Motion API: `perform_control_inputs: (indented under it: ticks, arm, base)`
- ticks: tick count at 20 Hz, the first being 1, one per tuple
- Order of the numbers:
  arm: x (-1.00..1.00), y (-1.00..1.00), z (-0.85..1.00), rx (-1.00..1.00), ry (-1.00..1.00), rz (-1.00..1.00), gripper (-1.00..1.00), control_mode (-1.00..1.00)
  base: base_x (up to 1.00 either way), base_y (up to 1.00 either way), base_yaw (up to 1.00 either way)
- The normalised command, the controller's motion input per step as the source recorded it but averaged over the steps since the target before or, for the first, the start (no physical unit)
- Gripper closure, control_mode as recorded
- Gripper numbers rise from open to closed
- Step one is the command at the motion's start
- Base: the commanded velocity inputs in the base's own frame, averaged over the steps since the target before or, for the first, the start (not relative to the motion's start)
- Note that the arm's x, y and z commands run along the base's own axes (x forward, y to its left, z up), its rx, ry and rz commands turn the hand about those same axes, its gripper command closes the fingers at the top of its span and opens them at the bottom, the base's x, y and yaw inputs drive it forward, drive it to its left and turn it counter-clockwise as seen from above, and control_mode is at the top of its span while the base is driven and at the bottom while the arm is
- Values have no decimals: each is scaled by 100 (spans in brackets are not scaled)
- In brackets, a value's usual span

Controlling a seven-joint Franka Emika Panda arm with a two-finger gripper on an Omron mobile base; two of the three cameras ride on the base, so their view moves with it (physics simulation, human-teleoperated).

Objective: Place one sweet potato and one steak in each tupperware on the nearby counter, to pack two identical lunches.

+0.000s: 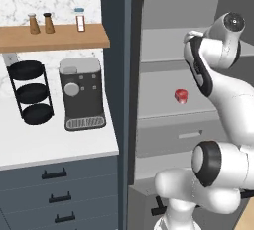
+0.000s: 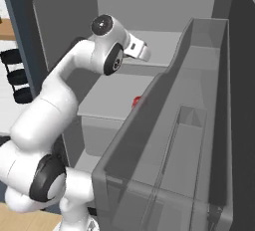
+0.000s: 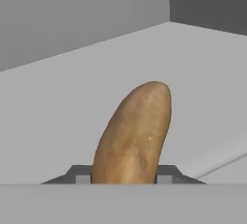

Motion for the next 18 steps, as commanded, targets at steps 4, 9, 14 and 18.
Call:
perform_control_inputs:
  ticks: [4,9,14,18]
  arm:
    - [-100,0,39,0,4,9,100,-100]
    - [-100,21,-3,-3,0,11,100,-100]
    - [-100,54,-35,-6,3,22,100,-100]
    - [-100,39,-49,-10,14,22,100,-100]
  base:
    - [0,0,0]
    - [0,0,0]
    - [0,0,0]
    - [0,0,0]
